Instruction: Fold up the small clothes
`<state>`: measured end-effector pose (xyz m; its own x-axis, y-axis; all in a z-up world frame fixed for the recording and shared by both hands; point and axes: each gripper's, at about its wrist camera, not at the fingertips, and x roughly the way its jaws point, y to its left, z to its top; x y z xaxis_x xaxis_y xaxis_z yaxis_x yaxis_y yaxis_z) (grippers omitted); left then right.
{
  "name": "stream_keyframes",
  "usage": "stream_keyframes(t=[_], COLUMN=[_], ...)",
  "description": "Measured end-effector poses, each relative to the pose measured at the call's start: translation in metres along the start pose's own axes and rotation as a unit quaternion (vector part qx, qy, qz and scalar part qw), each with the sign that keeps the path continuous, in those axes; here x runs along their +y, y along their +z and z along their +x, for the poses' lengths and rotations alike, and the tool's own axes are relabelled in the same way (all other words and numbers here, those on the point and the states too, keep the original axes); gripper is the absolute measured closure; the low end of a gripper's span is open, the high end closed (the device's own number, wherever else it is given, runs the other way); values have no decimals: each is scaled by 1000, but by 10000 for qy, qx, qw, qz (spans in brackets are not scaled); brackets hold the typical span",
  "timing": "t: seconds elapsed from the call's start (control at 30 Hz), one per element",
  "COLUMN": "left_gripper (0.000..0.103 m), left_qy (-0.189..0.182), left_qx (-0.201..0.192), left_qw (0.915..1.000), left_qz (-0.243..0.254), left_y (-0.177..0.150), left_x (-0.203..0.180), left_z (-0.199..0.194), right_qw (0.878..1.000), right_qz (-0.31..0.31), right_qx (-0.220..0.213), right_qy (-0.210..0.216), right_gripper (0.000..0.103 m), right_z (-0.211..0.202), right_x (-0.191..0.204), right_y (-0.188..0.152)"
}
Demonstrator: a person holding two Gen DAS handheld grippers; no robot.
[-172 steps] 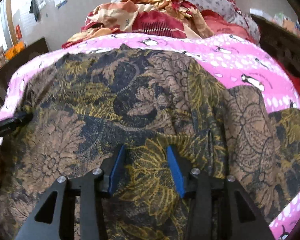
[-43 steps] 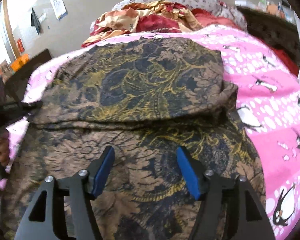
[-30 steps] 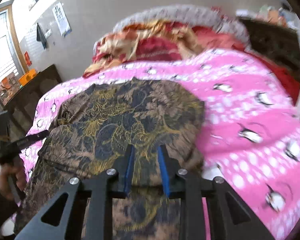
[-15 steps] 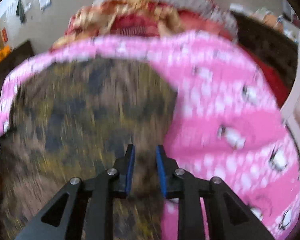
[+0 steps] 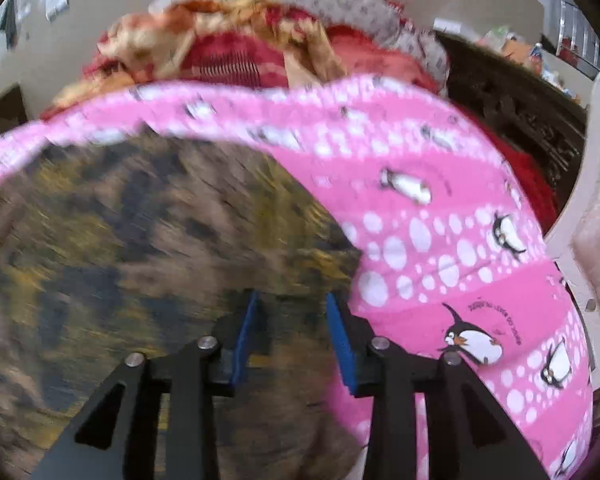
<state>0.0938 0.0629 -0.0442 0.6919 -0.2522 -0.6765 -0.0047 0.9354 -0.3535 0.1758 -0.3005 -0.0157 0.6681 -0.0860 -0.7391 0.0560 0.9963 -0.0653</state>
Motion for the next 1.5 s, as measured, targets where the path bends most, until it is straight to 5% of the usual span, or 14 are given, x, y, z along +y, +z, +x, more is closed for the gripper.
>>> stream_keyframes(t=[0.1,0.2,0.33,0.4,0.5,0.6,0.7,0.83,1.0,1.23,1.4,1.47,1.5], left_gripper=[98,98,98,98,98,98,98,98,98,98,98,98,98], left_qy=[-9,4,20,18,10,9,-4,-19,-322,-354,-368,-402,-413], left_qx=[-1,3,1,1,1,0,-1,-6,-62,-63,-63,-67,-68], left_qw=[10000,10000,10000,10000,10000,10000,10000,10000,9990,9988,9987,9984,9984], left_qz=[-12,3,0,7,3,-2,-15,-32,-304,-339,-352,-383,-393], left_y=[0,-1,-1,-1,-1,-1,-1,-1,-2,-2,-2,-3,-3], left_x=[0,0,-1,-1,0,-1,0,0,11,14,13,14,14], left_z=[-1,0,0,0,0,0,0,0,-4,-4,-4,-5,-5], right_qw=[9979,9960,9991,9993,9969,9926,9944,9929,9939,9931,9858,9837,9841], right_qz=[-395,-848,-279,-347,-477,-937,-696,-453,-496,-461,-789,-753,-677], right_qx=[-301,128,220,79,-84,220,153,219,334,-16,-468,-517,-442], right_qy=[422,253,233,123,625,734,777,1082,932,1077,1403,1552,1583], right_gripper=[61,52,48,47,44,38,29,28,30,30,31,34,46], right_z=[-25,-4,-14,-37,-62,-49,-48,-47,-74,-130,-127,-110,-97], right_x=[39,62,44,49,68,96,88,76,57,-25,-28,-24,-24], right_y=[-10,-34,-37,-41,-58,-98,-98,-102,-99,-106,-84,-72,-66])
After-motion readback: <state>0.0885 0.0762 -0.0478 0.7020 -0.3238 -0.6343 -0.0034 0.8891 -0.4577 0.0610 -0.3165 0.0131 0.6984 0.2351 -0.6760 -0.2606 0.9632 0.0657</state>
